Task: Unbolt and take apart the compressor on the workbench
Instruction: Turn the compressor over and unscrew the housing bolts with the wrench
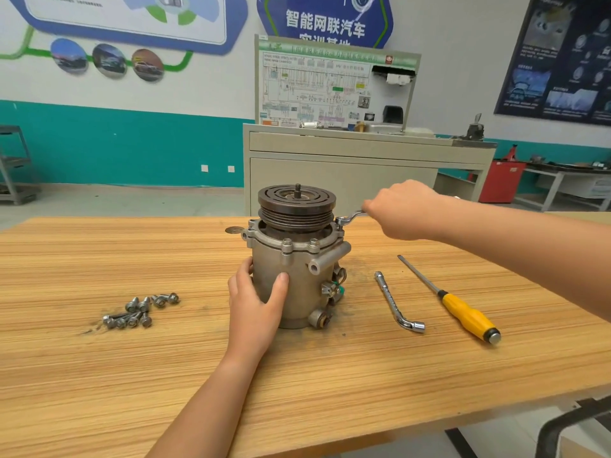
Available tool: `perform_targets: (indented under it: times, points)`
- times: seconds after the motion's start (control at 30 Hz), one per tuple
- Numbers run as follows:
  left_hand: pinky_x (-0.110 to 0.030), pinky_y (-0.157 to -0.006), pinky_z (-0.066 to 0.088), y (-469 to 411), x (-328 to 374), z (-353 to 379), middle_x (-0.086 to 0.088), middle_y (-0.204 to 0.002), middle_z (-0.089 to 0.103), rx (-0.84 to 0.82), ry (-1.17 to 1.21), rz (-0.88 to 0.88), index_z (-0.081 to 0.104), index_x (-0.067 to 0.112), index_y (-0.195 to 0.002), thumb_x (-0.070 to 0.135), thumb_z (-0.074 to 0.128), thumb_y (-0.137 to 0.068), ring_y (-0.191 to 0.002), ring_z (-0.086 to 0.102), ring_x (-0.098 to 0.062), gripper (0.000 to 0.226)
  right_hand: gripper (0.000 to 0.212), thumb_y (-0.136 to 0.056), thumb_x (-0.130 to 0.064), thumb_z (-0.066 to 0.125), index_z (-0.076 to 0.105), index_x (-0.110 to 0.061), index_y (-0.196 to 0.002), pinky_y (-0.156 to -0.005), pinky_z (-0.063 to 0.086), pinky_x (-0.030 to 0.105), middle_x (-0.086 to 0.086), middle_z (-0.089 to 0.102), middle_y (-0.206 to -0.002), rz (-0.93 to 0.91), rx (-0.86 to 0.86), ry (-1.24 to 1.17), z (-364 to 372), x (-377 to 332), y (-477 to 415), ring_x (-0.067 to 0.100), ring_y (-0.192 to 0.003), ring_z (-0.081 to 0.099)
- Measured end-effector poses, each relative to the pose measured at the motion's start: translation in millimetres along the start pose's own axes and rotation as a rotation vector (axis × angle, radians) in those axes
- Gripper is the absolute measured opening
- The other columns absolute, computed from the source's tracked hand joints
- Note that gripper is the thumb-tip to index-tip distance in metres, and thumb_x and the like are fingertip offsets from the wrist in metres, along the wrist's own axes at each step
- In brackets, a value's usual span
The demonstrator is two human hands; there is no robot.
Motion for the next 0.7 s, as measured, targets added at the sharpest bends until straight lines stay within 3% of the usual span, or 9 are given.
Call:
perform_targets:
  times: [0.1, 0.2, 0.33, 0.43, 0.53, 0.7]
  points:
    - [-0.022, -0.096, 0.028, -0.2, -0.7, 0.2, 0.010, -0.123, 0.032, 0.002, 0.004, 0.002, 0.033, 0.023, -0.140, 0.036, 0.059, -0.086, -0.115, 0.036, -0.006, 0.060, 0.030, -0.089, 0.004, 0.038, 0.051, -0.010, -0.113, -0.045, 0.028, 0.026, -0.001, 0.039, -0.062, 0.034, 0.092, -0.051, 6.3, 1.9, -15.8, 0.022, -0.064, 0.046]
    - [-0.024, -0.098, 0.029, -0.5, -1.3, 0.7, 0.011, -0.123, 0.032, -0.002, 0.004, -0.001, 0.033, 0.024, -0.140, 0.040, 0.058, -0.085, -0.116, 0.035, -0.005, 0.062, 0.027, -0.088, 0.008, 0.038, 0.049, -0.008, -0.106, -0.060, 0.034, 0.030, 0.007, 0.061, -0.085, 0.049, 0.212, -0.138, 16.2, -6.7, -28.4, 0.027, -0.080, 0.057]
    - [-0.024, -0.099, 0.030, -0.8, -0.1, 0.1, 0.010, -0.123, 0.032, 0.010, 0.004, 0.010, 0.033, 0.023, -0.140, 0.039, 0.057, -0.083, -0.116, 0.036, -0.006, 0.063, 0.026, -0.089, 0.005, 0.039, 0.052, -0.008, -0.107, -0.060, 0.031, 0.030, 0.008, 0.064, -0.097, 0.067, 0.304, -0.224, 24.2, -11.1, -37.2, 0.029, -0.087, 0.059]
    - [-0.023, -0.098, 0.029, -0.7, -0.2, 0.2, 0.010, -0.122, 0.032, 0.008, 0.003, 0.014, 0.033, 0.025, -0.138, 0.038, 0.058, -0.084, -0.115, 0.036, -0.006, 0.061, 0.028, -0.094, -0.001, 0.037, 0.050, -0.007, -0.117, -0.060, 0.035, 0.033, 0.011, 0.064, -0.095, 0.140, 0.381, -0.363, 24.0, -1.6, -28.2, 0.031, -0.082, 0.057]
    - [-0.023, -0.097, 0.029, -0.7, -0.3, 0.1, 0.010, -0.121, 0.033, 0.012, 0.003, 0.016, 0.034, 0.026, -0.138, 0.038, 0.058, -0.084, -0.115, 0.036, -0.006, 0.060, 0.024, -0.100, -0.016, 0.034, 0.048, -0.006, -0.115, -0.057, 0.032, 0.033, 0.014, 0.060, -0.084, 0.242, 0.445, -0.629, 16.9, 11.7, -7.1, 0.031, -0.071, 0.052]
    - [-0.026, -0.100, 0.030, -0.5, -1.3, -0.4, 0.009, -0.123, 0.032, 0.011, -0.010, 0.013, 0.033, 0.022, -0.140, 0.036, 0.058, -0.087, -0.116, 0.036, -0.007, 0.061, 0.024, -0.100, -0.026, 0.031, 0.049, -0.013, -0.108, -0.046, 0.024, 0.028, -0.002, 0.042, -0.065, 0.209, 0.216, -0.573, 6.2, 11.3, 25.9, 0.018, -0.057, 0.042]
Point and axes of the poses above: each hand's wrist, its own y-axis away from the middle knuckle, its own z-axis out of the palm, x = y × z, the point moved 5 cm from there along -y, towards the middle knuckle
